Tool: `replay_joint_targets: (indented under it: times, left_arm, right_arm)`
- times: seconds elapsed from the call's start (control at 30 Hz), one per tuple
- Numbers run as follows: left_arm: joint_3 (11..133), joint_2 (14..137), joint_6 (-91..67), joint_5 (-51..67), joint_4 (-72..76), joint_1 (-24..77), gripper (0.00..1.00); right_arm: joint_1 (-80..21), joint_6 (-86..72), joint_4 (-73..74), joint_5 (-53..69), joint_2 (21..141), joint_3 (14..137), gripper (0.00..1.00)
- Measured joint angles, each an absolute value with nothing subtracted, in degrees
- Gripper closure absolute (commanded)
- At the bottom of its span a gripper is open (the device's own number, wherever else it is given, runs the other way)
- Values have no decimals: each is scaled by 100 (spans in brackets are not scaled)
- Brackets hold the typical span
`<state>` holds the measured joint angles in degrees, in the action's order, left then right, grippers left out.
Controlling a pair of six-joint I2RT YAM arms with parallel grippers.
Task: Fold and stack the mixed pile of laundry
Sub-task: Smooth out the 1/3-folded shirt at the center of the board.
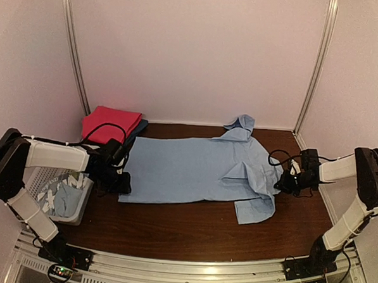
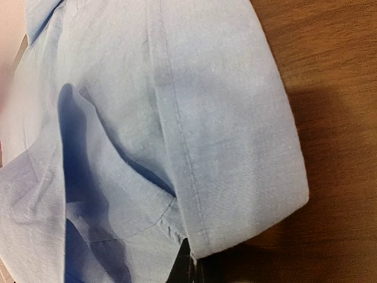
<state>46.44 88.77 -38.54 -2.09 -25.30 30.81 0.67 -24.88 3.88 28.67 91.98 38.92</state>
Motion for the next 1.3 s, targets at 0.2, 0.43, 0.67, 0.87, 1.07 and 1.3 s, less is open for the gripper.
replay_joint_targets:
  times: [0.2, 0.43, 0.67, 0.87, 1.07, 1.3]
  left_arm:
    - [4801, 9325, -3793, -178, -2423, 3061, 100]
    - [5306, 9743, -3507, -213, -2397, 2735, 100]
    - [5402, 9845, -3240, -259, -2432, 2644, 62]
    - [5461, 9408, -2620, -445, -2635, 2950, 25]
    - [6145, 9131, -1728, -482, -2156, 4654, 30]
    - [6556, 9955, -1282, 47, -1400, 5638, 30]
  right_arm:
    - [202, -2488, 545, 2646, 8799, 3656, 100]
    - [451, -2486, 1015, 2158, 7883, 3420, 100]
    - [451, -2469, 1109, 2362, 7891, 3186, 82]
    - [491, -2322, 1435, 2624, 7609, 3144, 53]
    - [491, -2364, 1879, 2751, 6355, 3210, 40]
    - [-152, -2661, 2482, 3057, 5301, 3339, 11]
